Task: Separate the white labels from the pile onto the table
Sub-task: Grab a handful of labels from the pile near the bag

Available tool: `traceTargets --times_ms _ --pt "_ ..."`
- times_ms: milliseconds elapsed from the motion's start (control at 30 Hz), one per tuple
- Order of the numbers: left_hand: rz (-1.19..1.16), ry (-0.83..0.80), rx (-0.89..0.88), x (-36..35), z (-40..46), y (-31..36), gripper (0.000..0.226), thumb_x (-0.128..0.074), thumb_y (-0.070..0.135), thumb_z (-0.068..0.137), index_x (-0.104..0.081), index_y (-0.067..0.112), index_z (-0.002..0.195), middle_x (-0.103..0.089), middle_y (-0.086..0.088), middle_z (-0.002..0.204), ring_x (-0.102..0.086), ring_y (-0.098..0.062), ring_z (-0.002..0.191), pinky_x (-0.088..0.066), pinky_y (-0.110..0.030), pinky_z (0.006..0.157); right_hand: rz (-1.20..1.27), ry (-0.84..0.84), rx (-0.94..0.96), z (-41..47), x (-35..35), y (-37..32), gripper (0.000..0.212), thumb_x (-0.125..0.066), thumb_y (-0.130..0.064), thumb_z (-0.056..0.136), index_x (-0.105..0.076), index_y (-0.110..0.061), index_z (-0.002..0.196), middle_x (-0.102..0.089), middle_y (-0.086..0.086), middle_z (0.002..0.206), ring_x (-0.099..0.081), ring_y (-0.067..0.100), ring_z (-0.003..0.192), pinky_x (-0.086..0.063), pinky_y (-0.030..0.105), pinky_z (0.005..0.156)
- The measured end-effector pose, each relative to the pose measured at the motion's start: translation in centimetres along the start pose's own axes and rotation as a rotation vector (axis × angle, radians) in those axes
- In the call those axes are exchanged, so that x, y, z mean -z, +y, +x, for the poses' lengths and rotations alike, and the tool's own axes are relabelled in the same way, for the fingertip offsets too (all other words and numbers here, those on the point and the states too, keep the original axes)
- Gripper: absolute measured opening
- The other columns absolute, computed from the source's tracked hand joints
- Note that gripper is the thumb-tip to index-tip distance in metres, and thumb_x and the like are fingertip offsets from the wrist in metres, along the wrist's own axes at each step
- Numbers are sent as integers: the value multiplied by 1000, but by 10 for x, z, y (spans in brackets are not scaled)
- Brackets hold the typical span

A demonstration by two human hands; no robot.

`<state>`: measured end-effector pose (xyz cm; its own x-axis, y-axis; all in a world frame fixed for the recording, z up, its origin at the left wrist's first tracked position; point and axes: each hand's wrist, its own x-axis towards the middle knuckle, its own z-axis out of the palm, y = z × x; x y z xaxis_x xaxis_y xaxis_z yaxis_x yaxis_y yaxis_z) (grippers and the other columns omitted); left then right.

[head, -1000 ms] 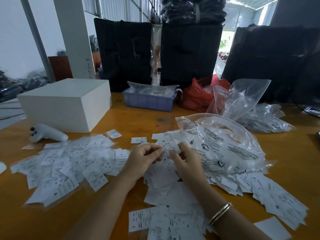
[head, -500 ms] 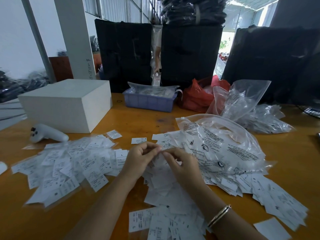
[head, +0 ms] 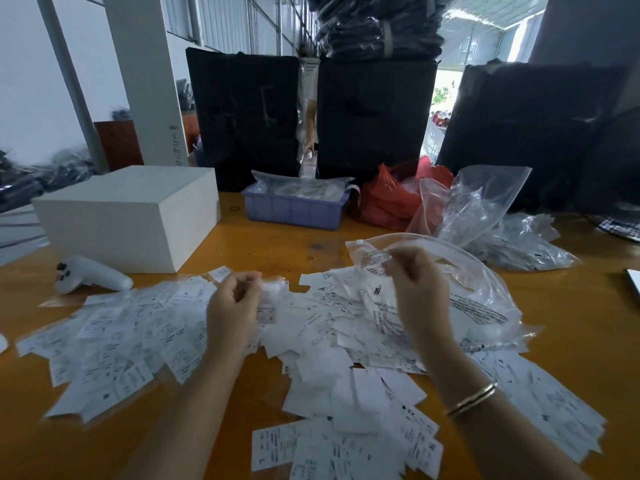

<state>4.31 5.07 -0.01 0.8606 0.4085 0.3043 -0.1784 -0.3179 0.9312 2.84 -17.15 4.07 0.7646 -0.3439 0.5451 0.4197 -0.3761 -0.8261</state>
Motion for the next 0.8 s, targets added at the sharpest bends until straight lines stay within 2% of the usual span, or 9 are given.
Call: traceTargets --times_ms 67,133,200,267,333,400,533,700,800 --pt "90 136 -6 6 5 -3 8 -53 23 96 -57 30 98 -61 5 103 -59 -12 83 -47 -22 58 -169 94 42 26 15 7 16 -56 -9 91 -66 -22 93 -62 -11 75 -50 -2 51 -39 8 46" --pt "176 193 -58 10 8 -7 13 -51 17 97 -60 26 100 -64 -2 107 -60 -19 83 -46 -24 56 -423 49 -31 51 27 22 22 -50 -8 93 -69 -15 102 -66 -6 84 -47 2 50 -35 10 42" --pt "280 203 -116 13 10 -12 15 -52 13 96 -64 19 103 -68 -8 108 -63 -25 83 -43 -22 56 -834 -188 -145 69 36 41 26 -48 -10 93 -70 -15 107 -69 2 99 -56 13 64 -45 20 54" --pt "461 218 -162 15 10 -17 15 -56 11 93 -65 15 105 -70 -11 102 -62 -27 84 -43 -28 64 -1080 -414 -213 76 40 56 22 -52 -18 92 -69 -11 104 -67 9 104 -62 24 88 -48 29 74" --pt "680 227 -159 17 9 -19 18 -59 12 91 -65 15 108 -69 -11 104 -58 -28 92 -39 -37 73 -1119 -528 -215 73 38 66 21 -56 -24 90 -68 -7 92 -65 10 98 -60 26 93 -45 28 74" --pt "809 214 -148 18 8 -19 22 -60 13 90 -64 17 111 -66 -11 111 -53 -30 103 -39 -40 79 -1089 -518 -227 65 33 69 20 -60 -22 86 -61 -8 72 -62 8 82 -61 25 85 -45 28 68" --pt "747 120 -378 9 3 -13 23 -62 6 86 -68 16 106 -65 -8 108 -54 -27 103 -41 -33 80 -1065 -379 -214 57 30 65 12 -60 -13 80 -66 -10 71 -61 5 79 -58 23 75 -51 33 70" --pt "555 -385 -638 -11 -12 -9 19 -57 11 92 -69 20 104 -66 9 104 -48 3 96 -35 -8 84 -1031 -261 -181 54 35 60 20 -53 -16 85 -63 -14 68 -60 2 82 -50 22 77 -34 34 80" --pt "480 -507 -636 -20 -17 -10 19 -56 19 93 -68 29 103 -58 26 98 -44 16 92 -31 -7 86 -887 -100 -28 49 36 47 20 -52 -19 90 -66 -14 76 -66 1 84 -52 20 77 -36 35 83"
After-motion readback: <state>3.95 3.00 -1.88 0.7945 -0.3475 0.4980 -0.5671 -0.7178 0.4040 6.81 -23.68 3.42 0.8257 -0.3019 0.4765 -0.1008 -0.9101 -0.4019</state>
